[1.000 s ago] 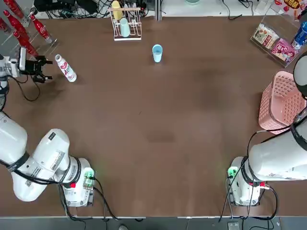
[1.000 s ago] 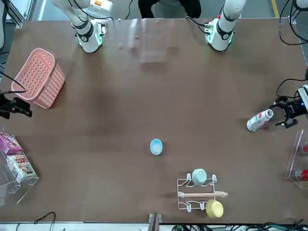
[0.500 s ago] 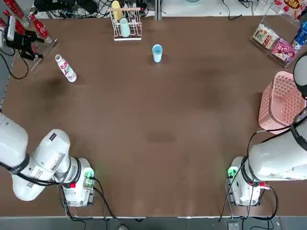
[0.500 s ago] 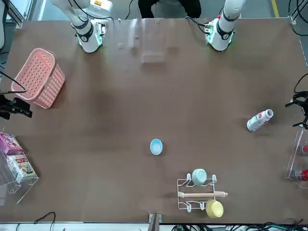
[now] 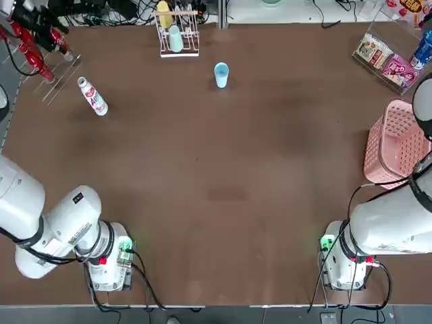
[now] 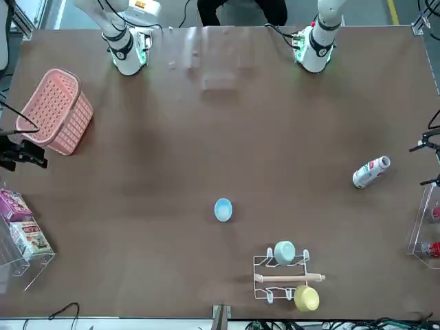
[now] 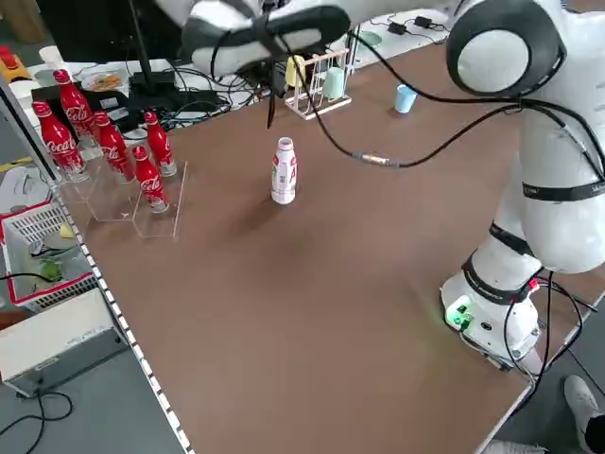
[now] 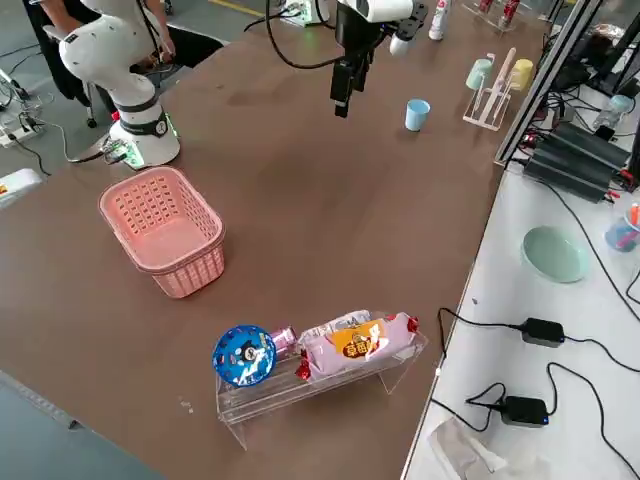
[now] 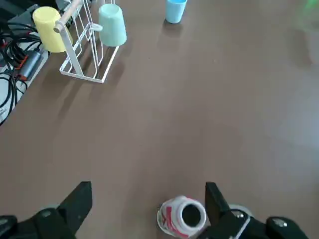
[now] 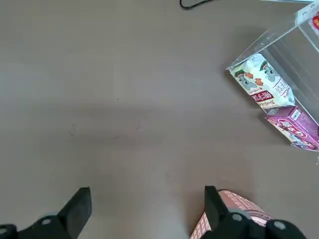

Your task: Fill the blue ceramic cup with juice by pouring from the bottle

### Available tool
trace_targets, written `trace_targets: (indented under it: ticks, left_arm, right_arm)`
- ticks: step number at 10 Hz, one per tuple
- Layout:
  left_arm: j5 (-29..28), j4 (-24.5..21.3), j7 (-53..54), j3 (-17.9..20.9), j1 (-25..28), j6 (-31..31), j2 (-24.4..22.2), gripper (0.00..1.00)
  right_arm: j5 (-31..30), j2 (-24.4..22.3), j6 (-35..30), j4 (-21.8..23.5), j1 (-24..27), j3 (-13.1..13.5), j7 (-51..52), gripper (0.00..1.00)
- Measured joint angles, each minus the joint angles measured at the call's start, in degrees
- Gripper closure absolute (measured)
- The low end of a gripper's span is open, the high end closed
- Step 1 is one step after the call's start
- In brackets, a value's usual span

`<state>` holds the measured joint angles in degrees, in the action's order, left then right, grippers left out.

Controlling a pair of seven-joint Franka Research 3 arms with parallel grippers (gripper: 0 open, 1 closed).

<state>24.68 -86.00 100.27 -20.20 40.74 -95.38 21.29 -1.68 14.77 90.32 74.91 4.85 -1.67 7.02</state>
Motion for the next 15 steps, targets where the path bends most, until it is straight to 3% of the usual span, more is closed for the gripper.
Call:
trace_targets:
  ticks: [5,8,12,15]
  left_arm:
    - [-10.87,-0.03,-40.78,-0.18,-13.69,-3.40,-5.91,0.00]
    - [-18.16,-0.09,-63.66,-6.38,-14.71,-3.15,-9.19,0.00]
    - [-24.34,-0.13,-77.06,-8.37,-15.04,-2.59,-12.21,0.00]
    - [-28.29,0.36,-84.46,-13.43,-15.34,-1.47,-13.04,0.00]
  right_arm:
    - [0.16,0.00,0.01,0.02,-0.04,0.00,-0.02,0.00]
    - [0.17,0.00,0.03,0.05,-0.04,0.04,-0.69,0.00]
    - [0.09,0.00,1.24,0.04,-0.36,0.01,-0.78,0.00]
    - [0.09,0.00,2.38,0.04,-0.46,0.01,-0.78,0.00]
